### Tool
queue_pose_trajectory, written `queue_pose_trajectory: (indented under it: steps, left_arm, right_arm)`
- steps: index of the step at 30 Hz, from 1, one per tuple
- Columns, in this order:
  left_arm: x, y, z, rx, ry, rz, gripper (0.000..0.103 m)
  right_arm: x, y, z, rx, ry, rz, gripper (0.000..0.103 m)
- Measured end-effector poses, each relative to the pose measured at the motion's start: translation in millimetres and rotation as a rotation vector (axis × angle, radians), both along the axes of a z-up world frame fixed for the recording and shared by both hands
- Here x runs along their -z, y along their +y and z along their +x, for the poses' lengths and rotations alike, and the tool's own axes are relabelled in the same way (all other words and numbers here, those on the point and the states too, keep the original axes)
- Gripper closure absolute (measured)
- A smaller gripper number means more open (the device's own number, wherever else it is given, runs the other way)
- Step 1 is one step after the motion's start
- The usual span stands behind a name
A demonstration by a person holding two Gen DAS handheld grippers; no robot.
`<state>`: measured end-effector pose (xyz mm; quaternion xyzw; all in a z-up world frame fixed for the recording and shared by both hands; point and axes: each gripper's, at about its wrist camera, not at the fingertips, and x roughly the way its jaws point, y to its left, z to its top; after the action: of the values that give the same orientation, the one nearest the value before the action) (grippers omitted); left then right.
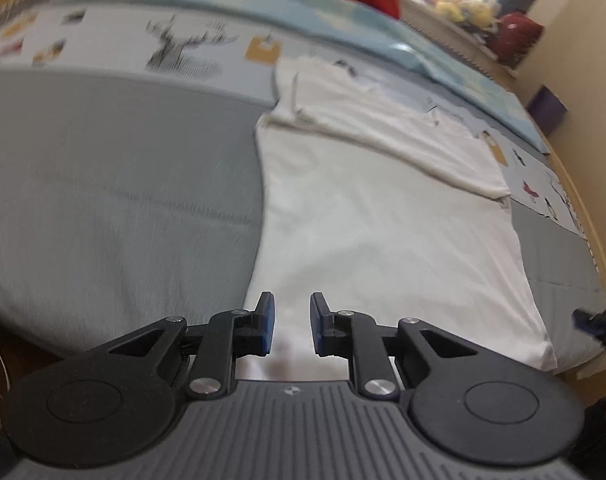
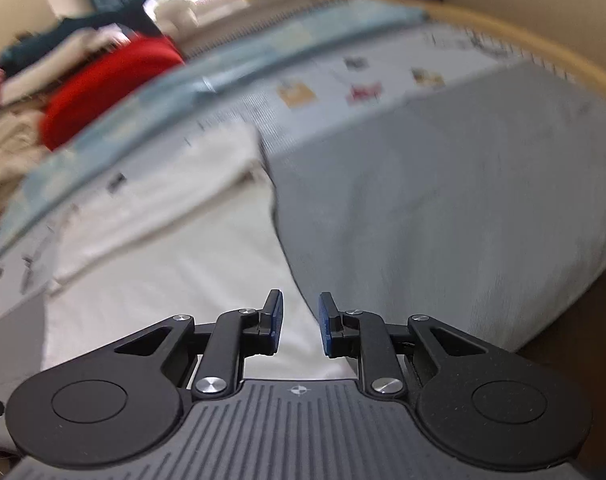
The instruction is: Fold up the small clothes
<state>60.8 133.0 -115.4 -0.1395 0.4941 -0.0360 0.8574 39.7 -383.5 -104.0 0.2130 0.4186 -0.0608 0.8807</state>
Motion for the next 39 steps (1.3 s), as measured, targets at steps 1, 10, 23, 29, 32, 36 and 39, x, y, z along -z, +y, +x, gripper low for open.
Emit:
queue_pose_trajectory:
  steps: [1,10,23,29,32,36,39]
  left_arm:
    - [6,3,2,-0.009,0.025,0.0,0.082]
    - [41,25,16,-0.083,0.173,-0.005,0.081]
    - [60,8,15,-0.028,0.269,0.056,0.076]
    - [62,0,12,0.017,0.293,0.083,0.087]
    - [52,2,9,-0.001,0.253,0.07,0.097]
    - [36,4,2,-0.001,0.208,0.035,0.097]
    - [42,3,4,0.005,0.247,0.044,0.095]
  right_arm:
    - [8,2,5,-0.002,0.039,-0.002,0.082]
    - [42,10,20,-0.042,0.183,-0.01,0.08]
    - [66,11,28,-0.075,0.3,-0.042,0.076]
    - [66,15,26,-0.085,0.318,-0.048,0.075]
    - [66,18,25,-0.098,0.328,-0.053,0.075]
    - [63,22,22,-0.128,0.328,-0.04,0.098]
    - [59,21,20,-0.122,0.306,-0.031,0.098]
